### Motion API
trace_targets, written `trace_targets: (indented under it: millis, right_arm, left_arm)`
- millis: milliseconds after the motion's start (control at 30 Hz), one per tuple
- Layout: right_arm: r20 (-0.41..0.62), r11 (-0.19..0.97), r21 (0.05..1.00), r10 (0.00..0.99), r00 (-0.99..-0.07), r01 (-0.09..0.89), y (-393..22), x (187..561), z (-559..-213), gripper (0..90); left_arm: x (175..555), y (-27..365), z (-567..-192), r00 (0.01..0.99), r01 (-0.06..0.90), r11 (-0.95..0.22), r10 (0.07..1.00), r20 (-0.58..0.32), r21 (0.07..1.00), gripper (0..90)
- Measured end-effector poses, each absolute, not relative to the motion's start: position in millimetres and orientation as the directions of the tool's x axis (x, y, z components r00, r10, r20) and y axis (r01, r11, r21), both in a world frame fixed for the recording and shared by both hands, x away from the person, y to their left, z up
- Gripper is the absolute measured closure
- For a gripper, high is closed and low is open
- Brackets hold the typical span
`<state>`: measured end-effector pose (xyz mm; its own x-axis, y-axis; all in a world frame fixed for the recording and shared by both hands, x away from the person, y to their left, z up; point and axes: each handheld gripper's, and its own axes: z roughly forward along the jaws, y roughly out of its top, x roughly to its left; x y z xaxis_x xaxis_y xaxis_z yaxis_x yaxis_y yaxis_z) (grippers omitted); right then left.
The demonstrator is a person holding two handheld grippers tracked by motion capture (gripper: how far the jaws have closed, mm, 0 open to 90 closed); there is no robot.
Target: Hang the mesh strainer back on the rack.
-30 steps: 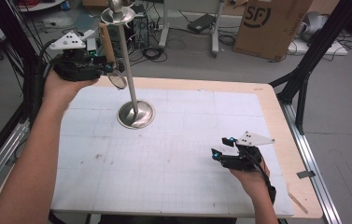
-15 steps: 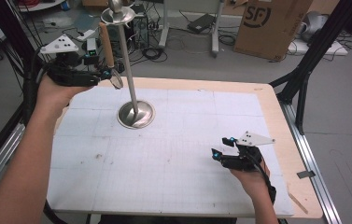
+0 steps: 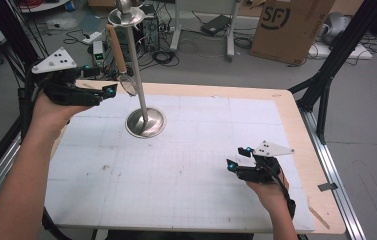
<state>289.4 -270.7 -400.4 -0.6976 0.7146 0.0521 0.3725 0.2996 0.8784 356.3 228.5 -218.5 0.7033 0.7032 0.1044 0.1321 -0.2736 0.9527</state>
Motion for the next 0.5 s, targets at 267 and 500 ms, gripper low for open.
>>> trace_targets:
  millis: [267, 500]
  right_arm:
    - [0.049, 0.303, 0.878, 0.712, -0.7, 0.371, -270.5, 289.5, -400.5, 36.2]
    - [0.051, 0.299, 0.879, 0.715, -0.697, 0.371, -270.5, 289.4, -400.3, 36.2]
  left_arm:
    - [342.1, 221.6, -225.4, 0.744, 0.115, -0.272, 0.66, 0.099, 0.955, 20.1]
    - [334.6, 215.0, -235.9, 0.762, 0.088, -0.277, 0.638, 0.115, 0.957, 19.7]
